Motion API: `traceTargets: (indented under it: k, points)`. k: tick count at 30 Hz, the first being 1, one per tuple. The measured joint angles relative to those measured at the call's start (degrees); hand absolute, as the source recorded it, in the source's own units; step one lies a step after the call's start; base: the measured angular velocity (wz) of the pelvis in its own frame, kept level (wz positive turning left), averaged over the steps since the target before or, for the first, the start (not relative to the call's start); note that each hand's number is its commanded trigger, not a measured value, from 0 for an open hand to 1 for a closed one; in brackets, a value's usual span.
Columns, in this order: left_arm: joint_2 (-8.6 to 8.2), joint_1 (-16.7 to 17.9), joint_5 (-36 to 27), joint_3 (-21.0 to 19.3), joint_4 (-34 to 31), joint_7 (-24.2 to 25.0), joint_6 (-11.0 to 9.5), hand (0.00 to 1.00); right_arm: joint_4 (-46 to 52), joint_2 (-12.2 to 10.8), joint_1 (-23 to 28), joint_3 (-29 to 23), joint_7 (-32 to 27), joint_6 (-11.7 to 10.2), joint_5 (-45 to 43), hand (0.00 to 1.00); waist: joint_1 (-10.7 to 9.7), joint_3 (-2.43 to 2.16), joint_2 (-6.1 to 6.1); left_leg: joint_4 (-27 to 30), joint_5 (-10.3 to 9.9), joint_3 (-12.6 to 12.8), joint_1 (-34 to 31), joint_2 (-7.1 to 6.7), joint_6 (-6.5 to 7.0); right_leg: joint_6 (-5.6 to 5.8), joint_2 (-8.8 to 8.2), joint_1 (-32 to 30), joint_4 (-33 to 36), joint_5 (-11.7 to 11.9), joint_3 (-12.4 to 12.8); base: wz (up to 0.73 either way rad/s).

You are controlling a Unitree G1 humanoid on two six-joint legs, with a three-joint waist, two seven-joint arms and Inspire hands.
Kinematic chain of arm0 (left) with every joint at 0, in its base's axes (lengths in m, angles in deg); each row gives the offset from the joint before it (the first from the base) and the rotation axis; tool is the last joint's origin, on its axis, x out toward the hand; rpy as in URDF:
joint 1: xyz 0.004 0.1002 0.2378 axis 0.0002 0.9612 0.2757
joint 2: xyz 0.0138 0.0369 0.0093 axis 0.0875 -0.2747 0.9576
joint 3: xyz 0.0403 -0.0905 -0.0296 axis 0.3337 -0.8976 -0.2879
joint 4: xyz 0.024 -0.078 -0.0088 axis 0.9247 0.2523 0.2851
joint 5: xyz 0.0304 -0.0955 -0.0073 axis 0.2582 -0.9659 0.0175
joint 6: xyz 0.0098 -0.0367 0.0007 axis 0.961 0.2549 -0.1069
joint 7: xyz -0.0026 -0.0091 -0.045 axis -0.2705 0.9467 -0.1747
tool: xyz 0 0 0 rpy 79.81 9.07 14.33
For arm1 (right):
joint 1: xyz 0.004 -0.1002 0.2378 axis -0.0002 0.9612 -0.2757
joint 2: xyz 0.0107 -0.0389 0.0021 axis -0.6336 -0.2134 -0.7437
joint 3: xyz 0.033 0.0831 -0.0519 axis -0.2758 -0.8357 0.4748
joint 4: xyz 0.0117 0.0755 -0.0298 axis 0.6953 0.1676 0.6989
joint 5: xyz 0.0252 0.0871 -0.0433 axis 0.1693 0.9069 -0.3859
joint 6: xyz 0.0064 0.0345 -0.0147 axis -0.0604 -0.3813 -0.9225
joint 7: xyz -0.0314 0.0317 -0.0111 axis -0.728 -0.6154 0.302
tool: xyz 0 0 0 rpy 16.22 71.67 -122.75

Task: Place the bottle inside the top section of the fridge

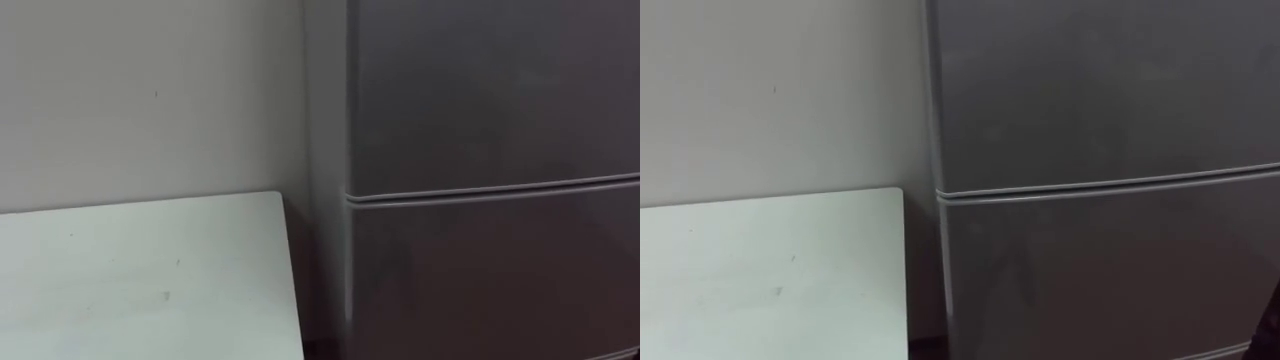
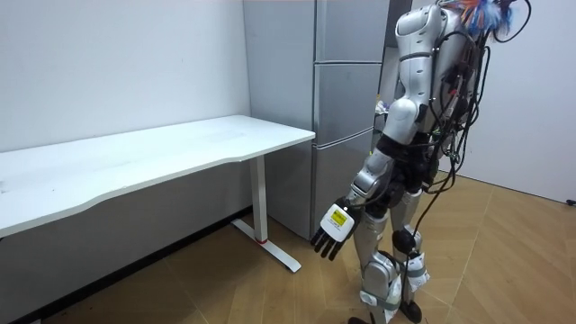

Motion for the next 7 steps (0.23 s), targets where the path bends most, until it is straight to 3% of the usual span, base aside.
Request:
traceTargets:
  k: [7]
  points:
    - [0.06, -0.64, 0.08, -0.02, 0.71, 0.14, 0.00, 0.00, -2.02, 0.35, -1.08, 0.03, 2.24, 0.02, -0.11, 0.00, 0.16, 0.02, -0.15, 0.02, 0.00, -0.30, -0.42, -0.01, 0.00, 0.05, 0.08, 0.08, -0.77, 0.10, -0.39, 0.02]
